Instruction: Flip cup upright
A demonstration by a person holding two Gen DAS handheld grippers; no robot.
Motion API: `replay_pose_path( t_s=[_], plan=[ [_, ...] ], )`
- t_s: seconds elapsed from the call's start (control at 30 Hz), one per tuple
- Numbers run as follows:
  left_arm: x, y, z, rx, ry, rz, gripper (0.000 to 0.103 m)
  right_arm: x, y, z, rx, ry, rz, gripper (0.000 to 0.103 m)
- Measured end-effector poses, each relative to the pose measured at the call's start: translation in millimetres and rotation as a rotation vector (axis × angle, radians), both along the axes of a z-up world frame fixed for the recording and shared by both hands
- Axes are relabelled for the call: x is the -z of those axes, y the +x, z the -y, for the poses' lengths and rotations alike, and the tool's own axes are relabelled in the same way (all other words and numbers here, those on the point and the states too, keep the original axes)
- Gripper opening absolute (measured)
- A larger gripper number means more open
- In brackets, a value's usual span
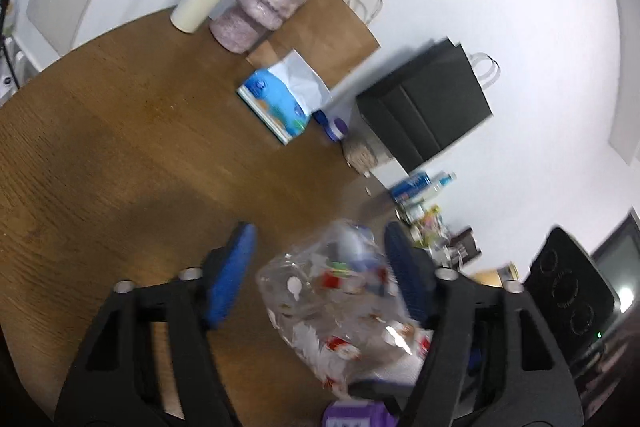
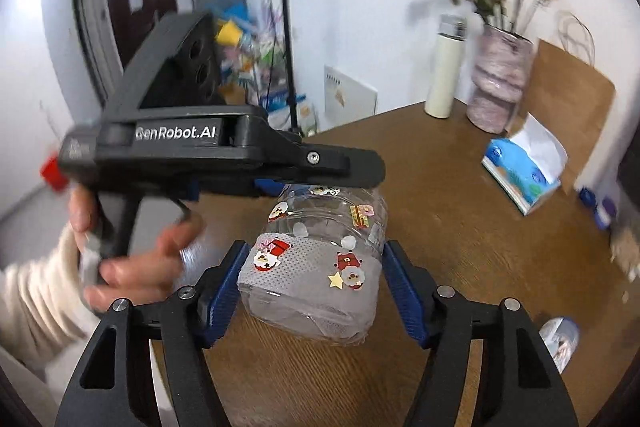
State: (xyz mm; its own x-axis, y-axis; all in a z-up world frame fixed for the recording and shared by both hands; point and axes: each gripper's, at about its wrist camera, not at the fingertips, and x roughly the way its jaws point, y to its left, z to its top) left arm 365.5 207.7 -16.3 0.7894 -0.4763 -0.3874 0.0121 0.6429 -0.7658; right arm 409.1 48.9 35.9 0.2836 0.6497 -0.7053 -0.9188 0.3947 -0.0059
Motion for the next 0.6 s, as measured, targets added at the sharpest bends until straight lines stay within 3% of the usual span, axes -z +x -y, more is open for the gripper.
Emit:
replay_pose_path(
  t_s=[0.07,0.2,0.3,0.43,0.6],
  plan=[
    [3.3,-2.1,-0.9,-0.004,0.032,-0.039,0.041,3.8,-4.6,-6.5,0.004,-0.036,0.013,0.068],
    [15.8,-14.2,0.5,-0.023,0.130,-0.071,0.041,19.3,-9.7,-23.3,-0.050,-0.127,0.001,0.068],
    [32.3,-20.5,0.7,-0.052,0.229,-0.120,0.041,47.4,-8.6,-45.0,-0.123,-0.262,0.009,0.068],
    [50.3,-23.7,-6.4,-0.061,0.266,-0.169,0.042,73.0,-3.7,-63.4,-0.208,-0.377,0.016,0.068],
    [52.9,-23.4,-5.5,-0.096,0.326,-0.182,0.041,94.8,-1.5,-73.0,-0.327,-0.442,0.023,0.069]
  ],
)
